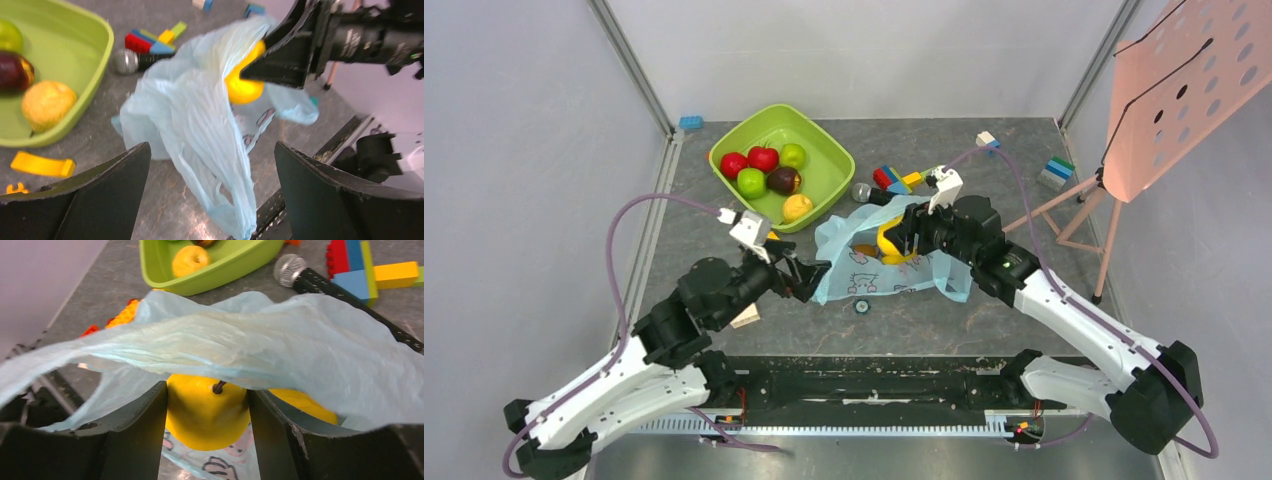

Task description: Take the fake fruits out of the plastic bag

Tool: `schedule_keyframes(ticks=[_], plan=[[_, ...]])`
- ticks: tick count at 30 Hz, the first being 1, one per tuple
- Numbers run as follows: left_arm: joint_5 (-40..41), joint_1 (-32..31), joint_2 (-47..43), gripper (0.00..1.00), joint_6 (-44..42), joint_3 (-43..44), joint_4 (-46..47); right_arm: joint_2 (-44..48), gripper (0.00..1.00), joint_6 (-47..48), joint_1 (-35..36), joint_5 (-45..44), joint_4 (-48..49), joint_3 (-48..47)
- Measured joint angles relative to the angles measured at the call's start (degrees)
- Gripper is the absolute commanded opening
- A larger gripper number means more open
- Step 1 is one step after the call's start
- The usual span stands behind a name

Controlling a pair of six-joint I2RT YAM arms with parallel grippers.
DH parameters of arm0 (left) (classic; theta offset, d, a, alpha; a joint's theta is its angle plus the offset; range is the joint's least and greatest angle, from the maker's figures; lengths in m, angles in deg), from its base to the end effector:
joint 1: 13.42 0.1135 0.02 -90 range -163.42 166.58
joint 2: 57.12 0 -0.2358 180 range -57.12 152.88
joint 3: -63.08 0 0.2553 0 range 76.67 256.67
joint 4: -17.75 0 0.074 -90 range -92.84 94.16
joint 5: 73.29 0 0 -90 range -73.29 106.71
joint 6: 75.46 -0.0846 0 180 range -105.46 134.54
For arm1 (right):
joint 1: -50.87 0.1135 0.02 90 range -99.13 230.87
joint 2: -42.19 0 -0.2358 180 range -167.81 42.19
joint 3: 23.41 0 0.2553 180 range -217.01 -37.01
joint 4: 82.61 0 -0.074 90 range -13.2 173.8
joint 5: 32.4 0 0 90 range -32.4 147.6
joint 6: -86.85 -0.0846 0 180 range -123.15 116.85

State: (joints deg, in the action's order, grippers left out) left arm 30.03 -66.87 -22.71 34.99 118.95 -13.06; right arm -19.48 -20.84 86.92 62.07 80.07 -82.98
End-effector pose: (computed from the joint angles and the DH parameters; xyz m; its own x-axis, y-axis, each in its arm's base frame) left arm 0.1451 -0.1630 0.3148 -0.3165 -0.1440 -0.9376 0.5718 0.7597 -0.3097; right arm 0.2488 0.1893 0.2591 -0.4524 0.0454 -0.8906 -0.5339 0.7862 0.3113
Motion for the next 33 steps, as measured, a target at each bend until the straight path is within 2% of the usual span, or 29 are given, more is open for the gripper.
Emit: schedule_keyframes(ticks=[5, 10, 15, 18, 33], plan=[[-2.0, 0.0, -4.2, 1.00, -4.4, 1.8, 3.8, 0.1, 0.45, -2.7, 0.0, 6.3, -3.3, -5.7], [-7.6, 0.0, -4.6, 1.00, -8.8, 1.9, 10.3, 1.1, 0.45, -5.1, 0.0, 11.6, -3.7, -11.0], [-15.5, 0.0, -4.5, 1.00, -12.5, -2.9, 22.6, 1.6, 0.45, -8.2, 0.0, 16.5, -1.9, -14.3], [-18.1, 0.0, -2.2, 1.00, -13.9, -3.8, 25.7, 1.6, 0.45, -10.3, 0.0, 19.1, -0.2, -14.8], [-19.9, 0.0, 7.0, 1.00, -17.7, -3.8, 34.1, 0.8, 0.45, -18.7, 0.0, 28.0, 9.7, -15.1]])
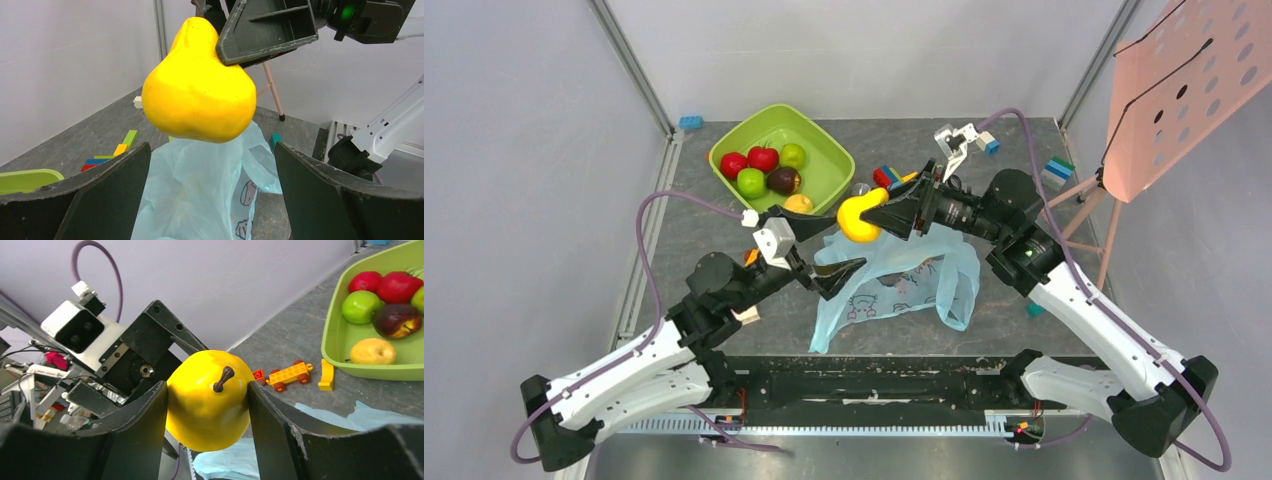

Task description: Take the fake fruits out of the plastic bag

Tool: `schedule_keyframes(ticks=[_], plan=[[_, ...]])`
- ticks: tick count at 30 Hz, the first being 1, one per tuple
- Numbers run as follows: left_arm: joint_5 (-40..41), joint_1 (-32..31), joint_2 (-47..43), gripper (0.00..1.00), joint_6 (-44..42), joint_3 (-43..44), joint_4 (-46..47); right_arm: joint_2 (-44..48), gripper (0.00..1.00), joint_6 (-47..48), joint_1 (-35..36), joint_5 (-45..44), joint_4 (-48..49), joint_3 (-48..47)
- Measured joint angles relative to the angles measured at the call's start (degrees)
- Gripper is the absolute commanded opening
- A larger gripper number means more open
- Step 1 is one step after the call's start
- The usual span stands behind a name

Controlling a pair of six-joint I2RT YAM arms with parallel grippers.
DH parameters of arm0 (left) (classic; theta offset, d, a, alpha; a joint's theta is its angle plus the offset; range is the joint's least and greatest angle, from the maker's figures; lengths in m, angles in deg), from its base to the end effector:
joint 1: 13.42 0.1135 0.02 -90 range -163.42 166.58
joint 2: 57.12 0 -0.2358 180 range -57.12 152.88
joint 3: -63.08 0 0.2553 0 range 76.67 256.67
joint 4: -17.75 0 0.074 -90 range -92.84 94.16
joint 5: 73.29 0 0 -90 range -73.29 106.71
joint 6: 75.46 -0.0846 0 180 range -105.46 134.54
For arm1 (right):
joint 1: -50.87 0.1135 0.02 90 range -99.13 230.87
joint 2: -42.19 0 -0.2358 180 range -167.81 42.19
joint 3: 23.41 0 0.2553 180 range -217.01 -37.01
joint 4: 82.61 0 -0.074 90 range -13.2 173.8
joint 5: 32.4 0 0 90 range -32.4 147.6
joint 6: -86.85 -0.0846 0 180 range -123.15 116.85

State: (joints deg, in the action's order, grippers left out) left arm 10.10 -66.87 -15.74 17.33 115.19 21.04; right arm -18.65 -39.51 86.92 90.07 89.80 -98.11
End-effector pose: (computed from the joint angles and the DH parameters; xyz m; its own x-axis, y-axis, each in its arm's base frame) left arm 0.1394 -0.2044 0.3552 0.1020 -0.2188 -0.9704 0.8705 0.4918 -0.0194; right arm 0.2138 0.2118 0.3964 -0.4790 0.2700 -0.8353 -0.7996 0.2583 0.5421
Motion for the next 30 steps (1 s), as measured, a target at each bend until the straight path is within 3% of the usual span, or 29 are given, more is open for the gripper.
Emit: schedule_keyframes(ticks=[15, 22, 26, 30], plan=[[0.6, 0.0, 4.5, 0.96, -0.3, 1.0, 4.9, -0.6, 0.45, -3.7, 0.0, 5.5, 4.9, 3.2], [0.5, -0.3, 6.6, 0.80, -0.2, 1.7, 5.7, -0.6, 0.45, -4.1, -0.2, 5.8, 6.3, 4.0], [0.9, -0.3, 7.4, 0.65, -0.2, 2.4, 5.9, -0.6, 0.46, -4.1, -0.5, 5.7, 7.0, 4.0], [1.2, -0.3, 8.3, 0.55, 0.0, 3.2, 5.6, -0.6, 0.57, -4.1, -0.8, 5.4, 7.5, 4.2]])
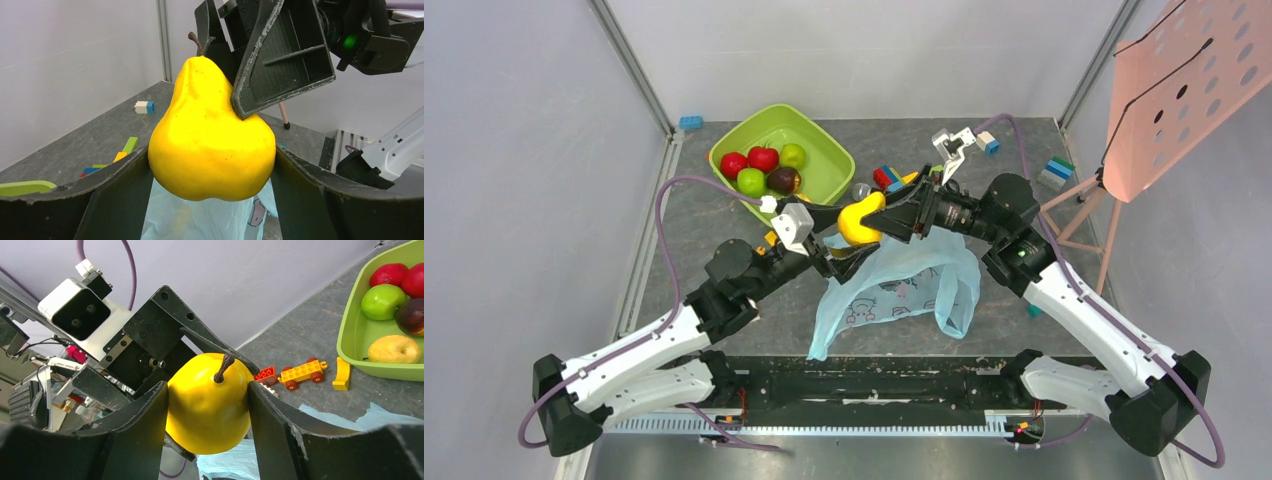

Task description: Take the fake fruits out of the plastic bag

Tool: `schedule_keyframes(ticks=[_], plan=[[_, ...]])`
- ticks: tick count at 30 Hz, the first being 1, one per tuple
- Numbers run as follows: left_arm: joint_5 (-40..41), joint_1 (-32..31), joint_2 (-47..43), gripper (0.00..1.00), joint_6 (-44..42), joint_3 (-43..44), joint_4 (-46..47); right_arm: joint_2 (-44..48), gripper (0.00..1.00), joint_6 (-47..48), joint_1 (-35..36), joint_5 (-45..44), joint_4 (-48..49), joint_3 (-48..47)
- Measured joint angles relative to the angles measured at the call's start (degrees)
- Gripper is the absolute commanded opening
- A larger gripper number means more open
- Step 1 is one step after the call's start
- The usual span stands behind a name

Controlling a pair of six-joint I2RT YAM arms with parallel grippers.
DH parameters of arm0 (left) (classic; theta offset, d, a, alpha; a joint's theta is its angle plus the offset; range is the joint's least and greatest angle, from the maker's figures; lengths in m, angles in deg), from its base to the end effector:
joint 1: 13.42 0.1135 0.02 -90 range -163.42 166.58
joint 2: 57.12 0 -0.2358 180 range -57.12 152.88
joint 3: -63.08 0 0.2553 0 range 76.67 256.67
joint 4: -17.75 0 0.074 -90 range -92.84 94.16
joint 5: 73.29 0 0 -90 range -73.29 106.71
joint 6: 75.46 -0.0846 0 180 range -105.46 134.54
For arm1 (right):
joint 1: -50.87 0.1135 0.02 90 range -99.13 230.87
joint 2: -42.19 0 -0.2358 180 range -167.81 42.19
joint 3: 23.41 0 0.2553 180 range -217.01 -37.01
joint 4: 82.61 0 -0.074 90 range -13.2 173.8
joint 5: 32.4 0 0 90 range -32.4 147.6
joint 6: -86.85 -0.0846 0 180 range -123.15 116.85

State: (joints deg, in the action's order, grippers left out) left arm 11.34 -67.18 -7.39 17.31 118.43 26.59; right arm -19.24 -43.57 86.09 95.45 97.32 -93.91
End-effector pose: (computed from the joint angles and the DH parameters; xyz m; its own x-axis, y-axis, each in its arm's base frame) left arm 0.1561 -0.2264 0.3579 0.1060 -0.2261 -0.9683 0.8627 0.5051 -0.0235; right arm 0.2138 0.2145 0.3829 -0.5190 0.2603 -0.8142 -0.8065 0.1665 0.5673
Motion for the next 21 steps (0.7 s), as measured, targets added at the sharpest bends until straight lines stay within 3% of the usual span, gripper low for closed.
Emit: schedule_keyframes(ticks=[3, 10, 15, 21], plan=[[0.5, 0.0, 0.4, 0.54, 0.2, 0.3, 0.0, 0.1, 0.72, 0.3, -0.1, -0.6, 0.2, 0.1], [5.2, 0.1, 1.4, 0.50, 0.7, 1.6, -1.6, 1.7, 0.92, 5.8, 0.7, -7.3, -6.1, -0.2], [9.9, 1.5, 2.7, 0.36, 1.2, 2.5, -3.9, 6.3, 0.96, 10.6, 0.5, -20.1, -11.9, -0.4], [14.9, 14.5, 8.1, 0.39, 10.2, 6.5, -10.4, 12.7, 0.96, 15.6, 0.4, -32.3, -16.7, -0.4]])
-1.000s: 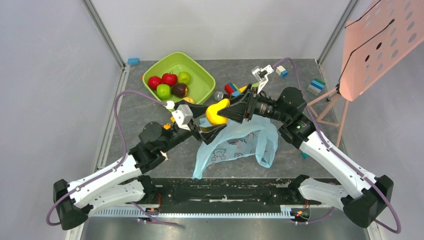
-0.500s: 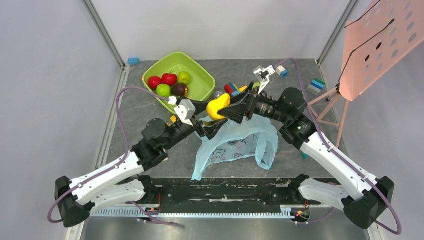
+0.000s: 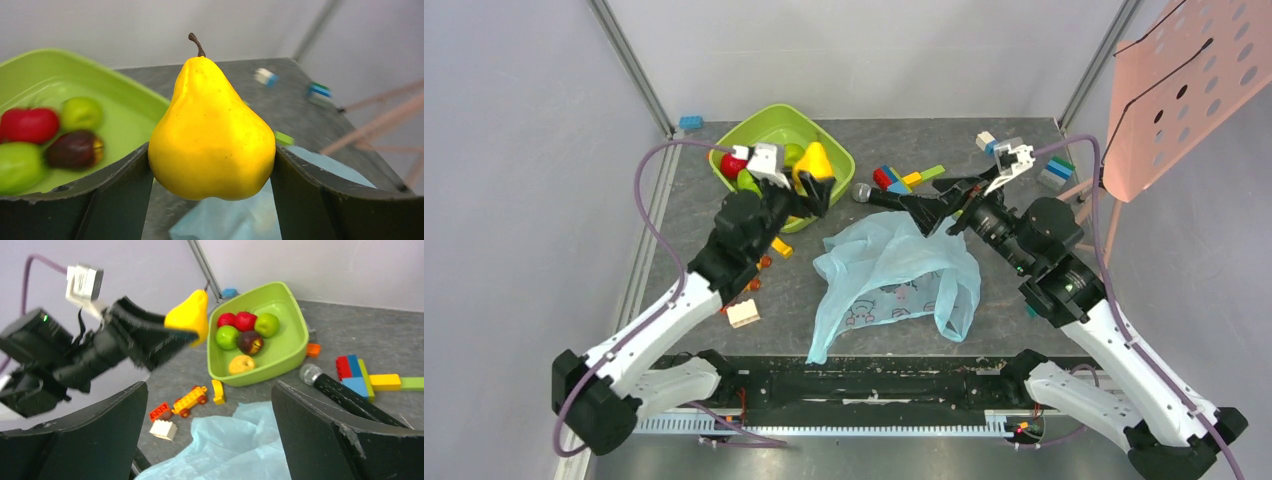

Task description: Take the fake fruits out of the plastic bag

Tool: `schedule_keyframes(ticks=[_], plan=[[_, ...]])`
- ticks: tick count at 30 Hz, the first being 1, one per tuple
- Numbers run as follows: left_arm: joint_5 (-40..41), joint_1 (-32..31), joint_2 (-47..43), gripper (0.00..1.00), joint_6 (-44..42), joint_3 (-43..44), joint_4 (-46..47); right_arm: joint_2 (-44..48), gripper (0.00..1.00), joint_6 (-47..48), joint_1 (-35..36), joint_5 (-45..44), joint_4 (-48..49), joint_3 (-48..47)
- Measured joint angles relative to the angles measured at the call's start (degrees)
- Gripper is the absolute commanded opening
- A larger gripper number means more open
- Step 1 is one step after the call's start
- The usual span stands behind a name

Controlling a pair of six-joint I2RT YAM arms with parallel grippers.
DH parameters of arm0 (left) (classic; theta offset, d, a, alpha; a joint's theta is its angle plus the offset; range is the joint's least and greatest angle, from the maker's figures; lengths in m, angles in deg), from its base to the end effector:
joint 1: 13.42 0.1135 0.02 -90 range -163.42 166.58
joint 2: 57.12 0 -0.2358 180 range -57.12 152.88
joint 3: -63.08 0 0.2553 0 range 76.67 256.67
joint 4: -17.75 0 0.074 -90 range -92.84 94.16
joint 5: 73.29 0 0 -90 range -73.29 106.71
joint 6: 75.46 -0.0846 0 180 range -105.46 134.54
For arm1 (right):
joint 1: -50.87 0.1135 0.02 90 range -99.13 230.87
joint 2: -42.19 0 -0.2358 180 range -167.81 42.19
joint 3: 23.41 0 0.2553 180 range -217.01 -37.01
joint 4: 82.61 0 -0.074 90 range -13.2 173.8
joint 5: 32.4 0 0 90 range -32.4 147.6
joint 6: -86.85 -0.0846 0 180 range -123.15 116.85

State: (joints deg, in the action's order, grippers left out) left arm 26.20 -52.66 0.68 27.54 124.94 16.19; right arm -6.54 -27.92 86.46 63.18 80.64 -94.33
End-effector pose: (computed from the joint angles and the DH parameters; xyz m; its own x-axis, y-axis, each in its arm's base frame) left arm 0.2461 -0.1830 0.3380 -0.0787 -0.2222 -0.9718 0.4912 0.8396 -0.2317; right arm 0.2053 0.1570 0.4021 -0.2057 0.3656 -0.9078 -0.6297 0.6606 0.4087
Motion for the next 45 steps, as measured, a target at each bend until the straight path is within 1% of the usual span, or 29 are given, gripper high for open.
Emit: schedule_keyframes(ticks=[4, 7, 8, 11, 14, 15, 19, 23, 27, 31, 36, 37, 40, 43, 45], plan=[[1.7, 10.2, 8.3, 0.41, 5.0, 4.0, -2.5, -1.2, 0.96, 2.6, 0.0, -1.0, -3.5, 0.0], [1.5, 14.3, 16.5, 0.41, 6.7, 7.6, -3.1, -3.5, 0.96, 4.3, 0.0, -0.9, -5.7, 0.7], [1.0, 15.4, 19.6, 0.41, 7.6, 8.9, -3.1, -3.8, 0.99, 4.9, 0.0, -0.9, -6.4, 1.6], [-0.2, 17.9, 27.7, 0.41, 8.9, 11.7, -3.0, -3.9, 0.99, 6.2, 0.0, -1.1, -8.5, 4.0], [-1.2, 19.2, 34.6, 0.42, 9.1, 15.0, -3.0, -3.9, 0.98, 7.6, 0.0, -1.5, -9.8, 5.5], [-1.6, 19.5, 36.9, 0.42, 9.1, 16.4, -3.0, -3.9, 0.96, 8.1, 0.0, -1.4, -10.2, 5.7], [-3.6, 20.2, 43.8, 0.43, 9.1, 21.4, -3.0, -3.9, 0.95, 10.3, 0.0, -0.6, -11.0, 6.3], [-4.3, 20.3, 49.2, 0.46, 9.0, 26.3, -3.0, -3.6, 0.95, 11.6, 0.0, -0.4, -11.5, 7.9], [-5.3, 20.4, 54.5, 0.46, 9.0, 30.2, -3.2, -3.0, 0.95, 12.5, 0.0, -0.3, -12.4, 9.1], [-5.7, 20.4, 57.1, 0.48, 9.0, 30.8, -4.0, -2.1, 0.95, 13.1, 0.0, -0.2, -12.4, 10.3], [-5.6, 20.4, 58.6, 0.56, 9.0, 30.8, -5.6, -1.5, 0.96, 13.5, 0.0, -0.2, -12.6, 12.5], [-5.6, 20.4, 58.9, 0.59, 9.0, 30.8, -5.8, -1.5, 0.98, 13.5, 0.0, -0.1, -12.9, 12.8], [-5.8, 20.4, 60.1, 0.68, 9.0, 30.9, -6.3, -1.5, 0.98, 14.0, 0.0, 0.6, -13.2, 13.0], [-6.7, 20.5, 61.4, 0.79, 9.0, 31.6, -7.0, -1.5, 0.98, 15.3, 0.0, 2.7, -13.3, 13.0], [-6.9, 20.5, 61.6, 0.83, 9.0, 31.8, -7.1, -1.4, 0.98, 16.2, 0.0, 3.8, -13.4, 13.0]])
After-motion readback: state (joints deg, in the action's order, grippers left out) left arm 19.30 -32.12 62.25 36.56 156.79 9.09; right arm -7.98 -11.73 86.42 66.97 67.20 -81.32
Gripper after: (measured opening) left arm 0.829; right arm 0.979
